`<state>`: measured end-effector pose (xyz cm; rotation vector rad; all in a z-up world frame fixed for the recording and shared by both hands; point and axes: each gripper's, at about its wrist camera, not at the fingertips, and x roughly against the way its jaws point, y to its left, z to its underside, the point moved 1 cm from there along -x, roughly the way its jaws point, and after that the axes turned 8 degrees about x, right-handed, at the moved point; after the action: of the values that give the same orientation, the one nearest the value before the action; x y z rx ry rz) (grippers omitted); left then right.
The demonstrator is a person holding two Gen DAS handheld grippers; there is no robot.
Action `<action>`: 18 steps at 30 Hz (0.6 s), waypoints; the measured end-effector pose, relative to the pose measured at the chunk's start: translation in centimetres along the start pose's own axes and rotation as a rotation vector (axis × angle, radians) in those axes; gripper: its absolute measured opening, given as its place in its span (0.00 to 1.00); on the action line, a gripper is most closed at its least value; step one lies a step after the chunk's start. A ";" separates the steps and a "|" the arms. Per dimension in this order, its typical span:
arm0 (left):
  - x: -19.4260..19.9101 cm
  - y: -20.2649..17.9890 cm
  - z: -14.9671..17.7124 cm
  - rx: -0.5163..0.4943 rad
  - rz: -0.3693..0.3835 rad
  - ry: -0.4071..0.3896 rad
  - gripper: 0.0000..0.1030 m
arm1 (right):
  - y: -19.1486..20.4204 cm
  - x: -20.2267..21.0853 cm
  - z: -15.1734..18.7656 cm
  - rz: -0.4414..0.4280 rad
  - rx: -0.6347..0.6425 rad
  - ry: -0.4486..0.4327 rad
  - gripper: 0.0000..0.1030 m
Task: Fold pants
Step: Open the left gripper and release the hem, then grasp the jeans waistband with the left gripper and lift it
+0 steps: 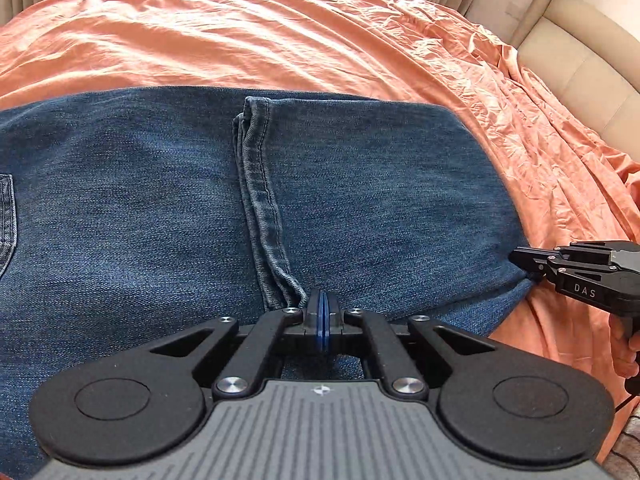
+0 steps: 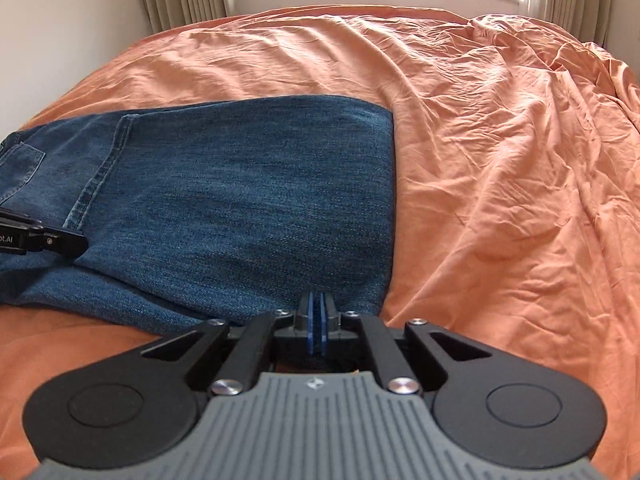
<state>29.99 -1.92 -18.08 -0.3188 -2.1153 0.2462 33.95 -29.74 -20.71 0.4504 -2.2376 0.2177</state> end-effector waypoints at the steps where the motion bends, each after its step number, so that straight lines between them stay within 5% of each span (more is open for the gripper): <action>1: 0.5 0.0 -0.1 0.007 0.006 -0.006 0.05 | 0.0 0.2 -0.4 0.002 0.009 0.009 0.00; 5: 4.7 1.1 -0.3 0.059 0.050 -0.072 0.13 | 0.4 2.7 -2.5 0.008 0.080 -0.025 0.03; 8: 8.1 3.4 -0.5 0.133 0.039 -0.123 0.17 | 1.7 4.6 -4.0 -0.014 0.142 -0.059 0.16; 13: 13.6 9.9 -0.7 0.331 -0.004 -0.194 0.21 | 5.5 6.1 -7.0 -0.066 0.259 -0.095 0.34; 18: 18.2 17.6 0.6 0.546 -0.055 -0.325 0.26 | 9.7 4.8 -9.7 -0.109 0.338 -0.085 0.38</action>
<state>22.40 20.49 -9.16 0.1115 -2.2627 0.8693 34.14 -19.03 -10.88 0.7725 -2.2568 0.5326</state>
